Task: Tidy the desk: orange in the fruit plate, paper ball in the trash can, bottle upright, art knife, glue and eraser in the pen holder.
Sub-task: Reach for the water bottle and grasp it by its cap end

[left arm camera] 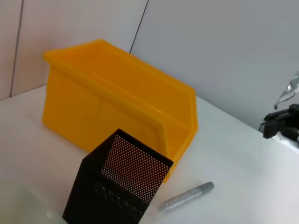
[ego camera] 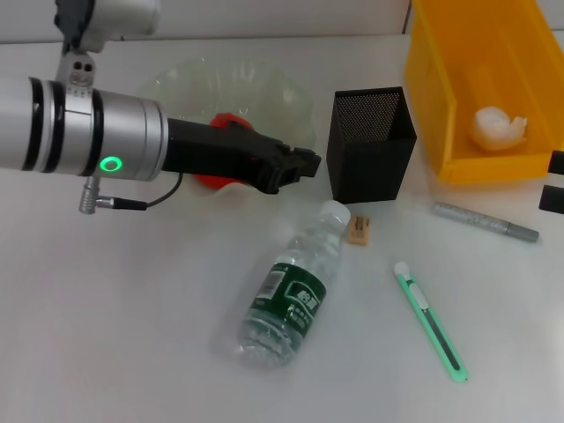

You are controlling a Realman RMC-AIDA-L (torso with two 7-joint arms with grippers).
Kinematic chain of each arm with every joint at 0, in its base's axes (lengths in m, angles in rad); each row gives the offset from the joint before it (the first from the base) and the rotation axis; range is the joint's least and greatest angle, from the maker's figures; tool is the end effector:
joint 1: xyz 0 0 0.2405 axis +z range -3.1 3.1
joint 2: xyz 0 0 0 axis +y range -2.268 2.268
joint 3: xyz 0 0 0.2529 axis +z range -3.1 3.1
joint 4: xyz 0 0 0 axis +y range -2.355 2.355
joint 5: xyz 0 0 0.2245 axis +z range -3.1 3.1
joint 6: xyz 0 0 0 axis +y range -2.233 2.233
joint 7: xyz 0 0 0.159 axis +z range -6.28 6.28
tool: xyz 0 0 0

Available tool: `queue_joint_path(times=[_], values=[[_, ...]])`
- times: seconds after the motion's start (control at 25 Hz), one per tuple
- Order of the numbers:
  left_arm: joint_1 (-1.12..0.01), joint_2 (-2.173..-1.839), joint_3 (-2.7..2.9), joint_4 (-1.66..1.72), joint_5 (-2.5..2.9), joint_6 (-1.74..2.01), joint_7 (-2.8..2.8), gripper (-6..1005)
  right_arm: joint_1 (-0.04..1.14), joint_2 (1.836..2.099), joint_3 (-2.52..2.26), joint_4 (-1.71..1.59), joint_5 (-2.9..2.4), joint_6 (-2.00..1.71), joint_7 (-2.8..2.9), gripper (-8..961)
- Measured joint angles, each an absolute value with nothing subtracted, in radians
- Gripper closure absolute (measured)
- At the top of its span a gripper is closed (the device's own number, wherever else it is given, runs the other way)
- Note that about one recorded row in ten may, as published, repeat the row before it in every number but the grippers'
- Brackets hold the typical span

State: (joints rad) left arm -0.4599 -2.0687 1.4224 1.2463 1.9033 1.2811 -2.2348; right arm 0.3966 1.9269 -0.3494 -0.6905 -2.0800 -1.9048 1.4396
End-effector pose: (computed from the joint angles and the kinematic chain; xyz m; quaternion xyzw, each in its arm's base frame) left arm -0.1434 0.3597 -0.0379 -0.9450 -0.2863 -0.1328 0.0858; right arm 0.3209 0.2878 0.0946 -0.9027 0.2698 0.2965 0.1563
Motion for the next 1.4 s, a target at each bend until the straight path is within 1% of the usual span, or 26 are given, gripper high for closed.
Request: queue_joint_path(times=[0.2,0.28,0.32,0.36,0.4,0.48,0.52,0.56,0.6,0.68,0.72,0.76,0.84,0.96,1.16,1.36,1.4], values=[[-0.506,-2.063,1.373,1.227,1.915,1.353,-2.325,917,0.406,1.926,-0.35,-0.677,-2.08,-1.893,1.44,193],[-0.506,-2.063,1.373,1.227,1.915,1.353,-2.325,958,0.406,1.926,-0.35,-0.676,-2.08,-1.89,1.44,193],[-0.574,-2.061,1.335,1.201,1.95,1.423,-2.421,979,0.405,1.927,-0.35,-0.676,-2.08,-1.889,1.438,193],[-0.574,-2.061,1.335,1.201,1.95,1.423,-2.421,963,0.403,1.927,-0.35,-0.676,-2.08,-1.888,1.436,193],[-0.61,-2.062,1.33,1.197,1.99,1.446,-2.472,948,0.399,1.928,-0.35,-0.676,-2.08,-1.888,1.434,193],[-0.61,-2.062,1.33,1.197,1.99,1.446,-2.472,917,0.391,1.93,-0.35,-0.676,-2.08,-1.887,1.43,194],[-0.637,-2.063,1.333,1.194,2.027,1.455,-2.516,901,0.386,1.932,-0.35,-0.675,-2.08,-1.886,1.426,194],[-0.709,-2.069,1.347,1.167,2.132,1.463,-2.599,886,0.381,1.933,-0.35,-0.675,-2.08,-1.886,1.421,194],[-0.729,-2.07,1.355,1.153,2.156,1.463,-2.62,870,0.37,1.94,-0.35,-0.674,-2.08,-1.885,1.408,194],[-0.78,-2.073,1.383,1.11,2.189,1.454,-2.67,839,0.365,1.942,-0.35,-0.674,-2.08,-1.884,1.402,194],[-0.78,-2.073,1.383,1.11,2.189,1.454,-2.67,824,0.358,1.945,-0.348,-0.672,-2.08,-1.883,1.392,194],[-0.827,-2.076,1.414,1.056,2.198,1.433,-2.698,808,0.354,1.946,-0.345,-0.669,-2.08,-1.882,1.385,194],[-0.86,-2.079,1.448,1.007,2.201,1.404,-2.71,705,0.347,1.947,-0.34,-0.659,-2.08,-1.881,1.369,195],[-0.876,-2.08,1.5,0.974,2.199,1.356,-2.726,551,0.337,1.947,-0.338,-0.641,-2.08,-1.878,1.353,195],[-0.875,-2.08,1.598,0.965,2.195,1.264,-2.766,375,0.329,1.948,-0.337,-0.634,-2.081,-1.864,1.346,195],[-0.872,-2.08,1.622,0.964,2.194,1.233,-2.774,170,0.329,1.951,-0.34,-0.631,-2.084,-1.856,1.345,196],[-0.872,-2.08,1.622,0.964,2.194,1.233,-2.774,170,0.329,1.951,-0.342,-0.631,-2.085,-1.855,1.345,196]])
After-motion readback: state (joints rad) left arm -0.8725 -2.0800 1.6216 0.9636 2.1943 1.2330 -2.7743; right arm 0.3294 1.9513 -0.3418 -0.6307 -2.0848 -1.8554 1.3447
